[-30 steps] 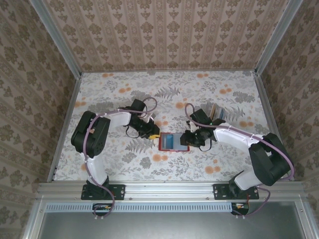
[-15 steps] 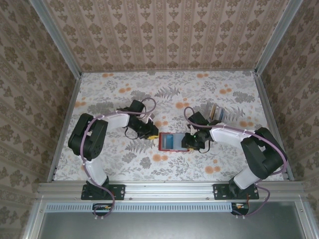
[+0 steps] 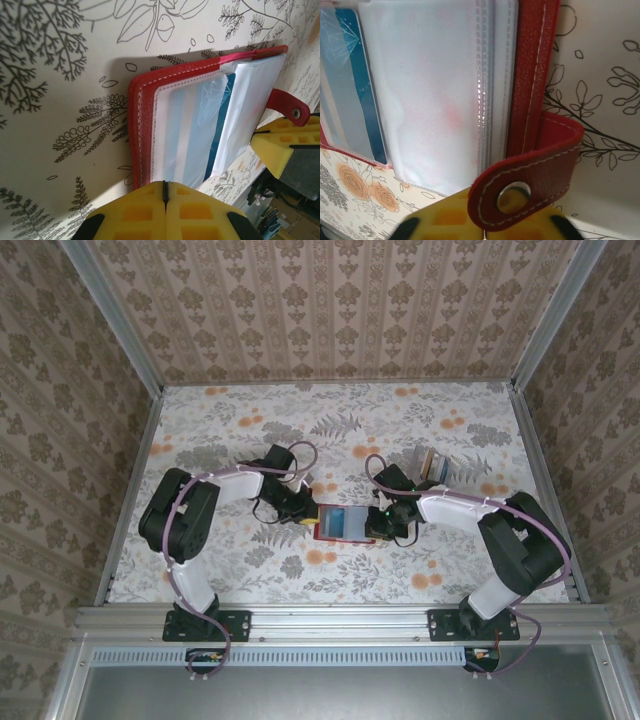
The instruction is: Put the credit cards into the card holder
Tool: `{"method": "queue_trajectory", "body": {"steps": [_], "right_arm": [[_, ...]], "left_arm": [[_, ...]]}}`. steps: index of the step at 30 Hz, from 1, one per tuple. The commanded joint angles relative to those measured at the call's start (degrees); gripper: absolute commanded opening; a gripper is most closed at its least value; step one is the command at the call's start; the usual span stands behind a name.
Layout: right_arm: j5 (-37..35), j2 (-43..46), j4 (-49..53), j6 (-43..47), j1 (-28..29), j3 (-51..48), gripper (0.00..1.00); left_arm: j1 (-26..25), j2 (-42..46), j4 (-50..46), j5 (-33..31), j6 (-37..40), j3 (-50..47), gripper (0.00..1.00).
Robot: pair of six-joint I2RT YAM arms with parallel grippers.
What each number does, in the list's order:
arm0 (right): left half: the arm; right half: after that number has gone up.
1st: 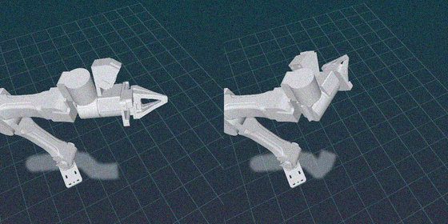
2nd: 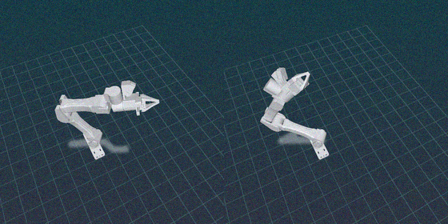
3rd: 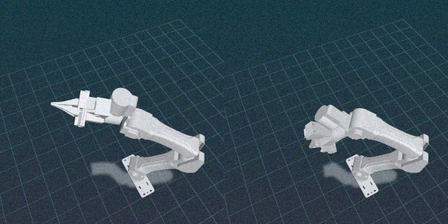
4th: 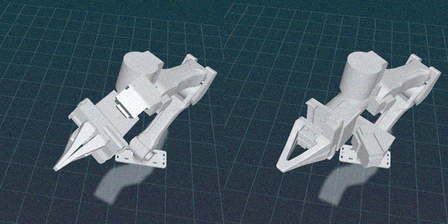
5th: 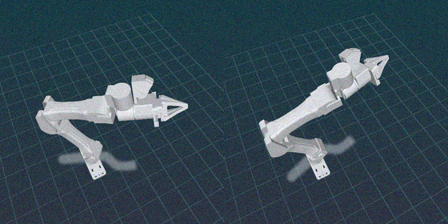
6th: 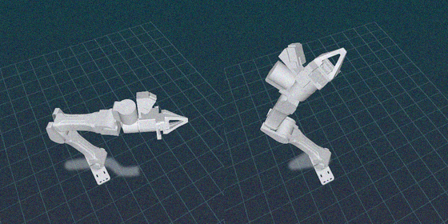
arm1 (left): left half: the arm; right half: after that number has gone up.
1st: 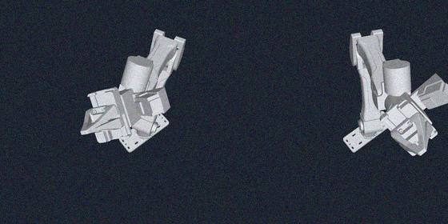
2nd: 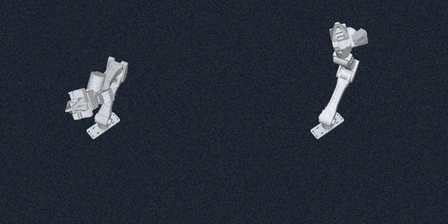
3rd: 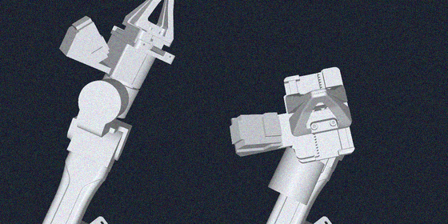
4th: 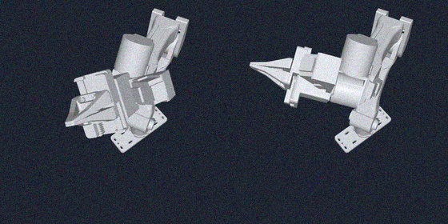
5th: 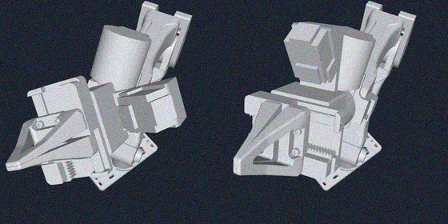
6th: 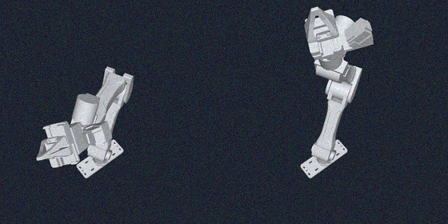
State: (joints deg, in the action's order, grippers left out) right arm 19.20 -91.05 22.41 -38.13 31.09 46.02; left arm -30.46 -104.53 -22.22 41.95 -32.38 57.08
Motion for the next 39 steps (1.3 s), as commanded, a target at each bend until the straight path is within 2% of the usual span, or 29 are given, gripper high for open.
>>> {"method": "queue_trajectory", "body": {"steps": [1,4,14,21,29,34,39], "right_arm": [[-0.42,-0.59,-0.1,-0.78,0.46,1.25,0.03],[-0.61,-0.68,0.12,-0.63,0.55,1.52,0.04],[-0.58,-2.01,-1.05,-1.43,0.9,2.48,0.18],[0.43,-2.56,-2.11,-1.81,0.94,2.97,0.17],[1.12,-3.19,-3.71,-2.46,0.95,2.76,0.26],[2.56,-3.27,-6.33,-3.4,0.92,2.41,0.26],[3.12,-3.22,-7.57,-3.37,0.9,2.57,0.16]], "left_arm": [[-0.48,-0.95,0.48,-0.25,0.39,-0.73,0.03],[-0.65,-1.36,0.84,-0.17,0.43,-0.77,0.02],[-0.83,-1.19,1.02,0.15,0.13,-1.23,0.01],[-0.92,-1.28,1.16,0.05,0.24,-1.44,0.0],[-0.88,-2.2,1.65,0.71,0.24,-1.12,0.0],[-0.23,-1.13,1.88,-0.1,-0.13,-1.52,0.0],[0.53,-1.52,1.75,0.59,-0.01,-1.65,0.0]]}}
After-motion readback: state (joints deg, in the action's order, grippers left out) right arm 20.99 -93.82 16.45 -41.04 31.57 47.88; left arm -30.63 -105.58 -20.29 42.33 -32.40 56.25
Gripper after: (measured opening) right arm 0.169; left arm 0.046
